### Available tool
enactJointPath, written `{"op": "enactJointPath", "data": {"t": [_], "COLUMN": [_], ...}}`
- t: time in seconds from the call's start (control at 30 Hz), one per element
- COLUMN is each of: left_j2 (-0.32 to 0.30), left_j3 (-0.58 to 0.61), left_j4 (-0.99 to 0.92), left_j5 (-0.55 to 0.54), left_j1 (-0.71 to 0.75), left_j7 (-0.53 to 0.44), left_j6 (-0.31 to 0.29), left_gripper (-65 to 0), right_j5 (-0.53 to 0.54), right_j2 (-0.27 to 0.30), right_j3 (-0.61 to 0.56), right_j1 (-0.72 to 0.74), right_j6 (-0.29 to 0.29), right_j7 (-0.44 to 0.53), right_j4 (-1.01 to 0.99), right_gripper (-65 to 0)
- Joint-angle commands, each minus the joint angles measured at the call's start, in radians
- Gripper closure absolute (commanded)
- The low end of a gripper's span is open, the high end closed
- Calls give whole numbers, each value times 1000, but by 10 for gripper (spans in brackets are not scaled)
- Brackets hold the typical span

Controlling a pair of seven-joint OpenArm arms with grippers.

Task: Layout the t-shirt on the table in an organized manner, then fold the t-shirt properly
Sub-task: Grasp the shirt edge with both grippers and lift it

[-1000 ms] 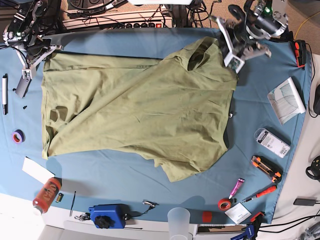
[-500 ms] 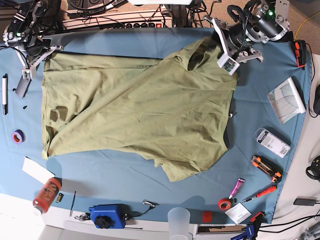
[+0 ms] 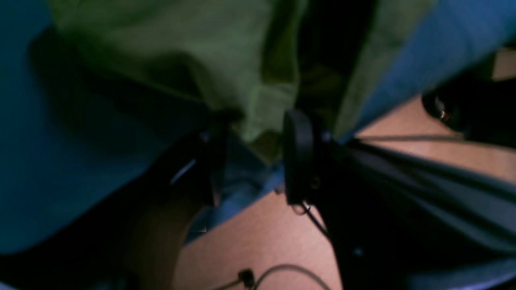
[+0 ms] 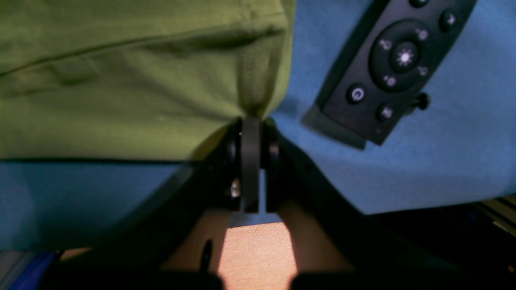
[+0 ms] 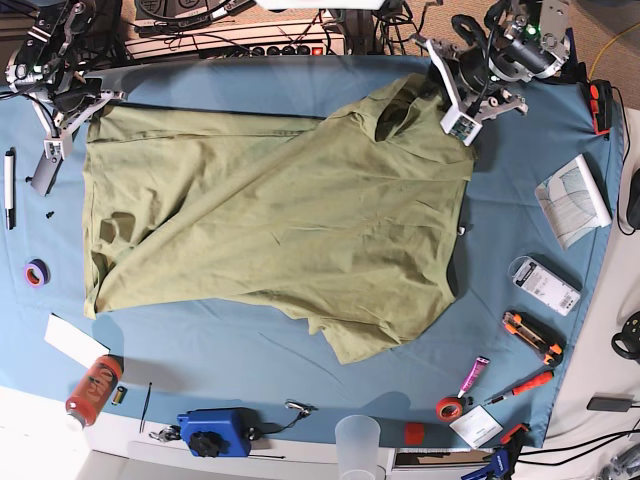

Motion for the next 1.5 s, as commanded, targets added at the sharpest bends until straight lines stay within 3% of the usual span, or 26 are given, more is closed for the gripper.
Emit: {"op": "enactJointPath", "data": {"t": [0.0, 0.07, 0.17, 0.3, 0.43, 0.7, 0.87, 1.0, 1.1, 1.27, 1.47], "left_j2": [9, 20, 24, 26, 26, 26, 26, 26, 26, 26, 26], "left_j3": [-2, -2, -2, -2, -2, -3, -3, -3, -3, -3, -3], "left_j4": [10, 5, 5, 5, 5, 28, 114, 153, 153, 153, 153], "left_j5": [-11, -10, -8, 57, 120, 197, 196, 234, 256, 288, 334], "left_j1": [3, 3, 3, 0, -21, -32, -32, -26, -9, 25, 31], "left_j7": [-22, -21, -19, -19, -10, 54, 82, 94, 94, 106, 119], "left_j6": [-4, -1, 77, 142, 143, 143, 144, 188, 187, 188, 221], "left_gripper": [-246, -245, -212, 0, 0, 0, 0, 0, 0, 0, 0], "right_j5": [-17, -18, -18, -18, -17, -13, 60, 95, 95, 103, 197], "right_j2": [13, 13, 15, 24, 23, 23, 23, 23, 23, 23, 23], "right_j3": [4, 4, 4, 4, 4, 4, 4, 4, 16, 98, 272], "right_j1": [-2, -2, -3, 0, 25, 95, 130, 133, 133, 133, 133], "right_j6": [-4, -4, -4, -3, 32, 45, 70, 78, 77, 77, 97], "right_j7": [-8, -8, -8, -3, 0, 19, 19, 18, 16, 16, 2], "right_j4": [6, 6, 6, 6, 6, 6, 12, 79, 151, 249, 276], "right_gripper": [0, 0, 0, 0, 0, 0, 0, 0, 0, 0, 0]}}
